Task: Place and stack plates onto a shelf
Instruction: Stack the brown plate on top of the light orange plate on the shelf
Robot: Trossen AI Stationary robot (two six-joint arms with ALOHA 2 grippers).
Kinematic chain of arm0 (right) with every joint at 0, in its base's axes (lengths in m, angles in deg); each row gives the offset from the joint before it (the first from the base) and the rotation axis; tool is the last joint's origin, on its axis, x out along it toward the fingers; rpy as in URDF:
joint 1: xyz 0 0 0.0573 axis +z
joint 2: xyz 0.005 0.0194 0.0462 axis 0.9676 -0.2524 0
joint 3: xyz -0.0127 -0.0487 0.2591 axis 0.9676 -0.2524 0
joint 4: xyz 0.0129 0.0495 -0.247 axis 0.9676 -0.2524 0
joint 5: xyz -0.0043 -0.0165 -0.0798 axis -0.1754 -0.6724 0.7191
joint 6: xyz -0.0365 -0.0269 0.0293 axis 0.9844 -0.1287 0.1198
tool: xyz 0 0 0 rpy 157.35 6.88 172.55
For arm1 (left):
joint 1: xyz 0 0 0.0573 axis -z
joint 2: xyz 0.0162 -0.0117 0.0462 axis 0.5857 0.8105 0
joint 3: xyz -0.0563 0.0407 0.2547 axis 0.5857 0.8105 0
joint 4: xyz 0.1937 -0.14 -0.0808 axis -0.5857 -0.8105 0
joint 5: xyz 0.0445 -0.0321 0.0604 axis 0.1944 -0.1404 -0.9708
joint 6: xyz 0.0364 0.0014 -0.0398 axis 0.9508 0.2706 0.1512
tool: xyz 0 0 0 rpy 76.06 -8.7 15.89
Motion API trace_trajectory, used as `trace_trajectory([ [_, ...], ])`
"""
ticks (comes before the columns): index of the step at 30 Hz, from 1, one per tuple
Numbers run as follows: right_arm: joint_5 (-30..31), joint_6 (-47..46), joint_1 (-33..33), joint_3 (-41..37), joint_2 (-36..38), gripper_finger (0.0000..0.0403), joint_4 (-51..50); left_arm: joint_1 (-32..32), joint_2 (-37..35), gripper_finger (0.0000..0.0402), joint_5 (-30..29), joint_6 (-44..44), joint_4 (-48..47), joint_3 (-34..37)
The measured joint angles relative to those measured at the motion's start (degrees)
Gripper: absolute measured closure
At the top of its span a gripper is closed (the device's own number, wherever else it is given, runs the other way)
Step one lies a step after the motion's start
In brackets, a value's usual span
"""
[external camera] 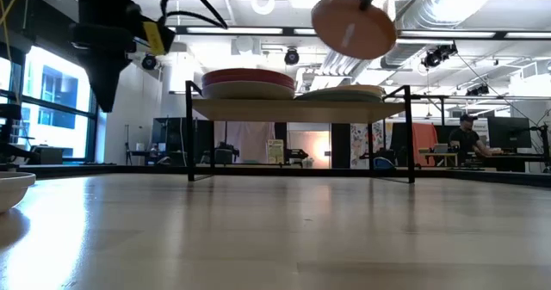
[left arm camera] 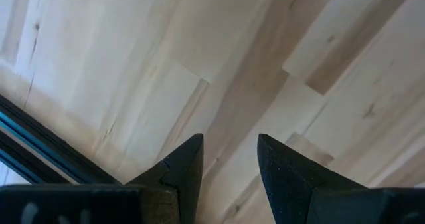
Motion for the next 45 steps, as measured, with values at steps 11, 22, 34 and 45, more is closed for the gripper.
trace_trajectory([
  [11, -9.7, 15.6, -10.1, -8.0, 0.0, 0.0403, 9.6, -6.0, 0.0, 0.0268, 0.0, 3.6, 2.3, 0.0],
  [22, -11.9, 22.5, -12.4, -20.0, -0.1, 0.0403, 15.1, -9.4, 0.0, 0.0268, 0.0, 4.5, 2.3, 0.0],
  [34, -11.9, 26.1, -13.2, -22.0, 0.0, 0.0403, 16.9, -12.5, 0.0, 0.0268, 0.1, 4.5, 5.1, 0.0],
  [45, -12.3, 25.9, -14.7, -22.0, -0.6, 0.0403, 16.7, -13.1, 0.0, 0.0268, 0.7, 4.5, 5.5, 0.0],
])
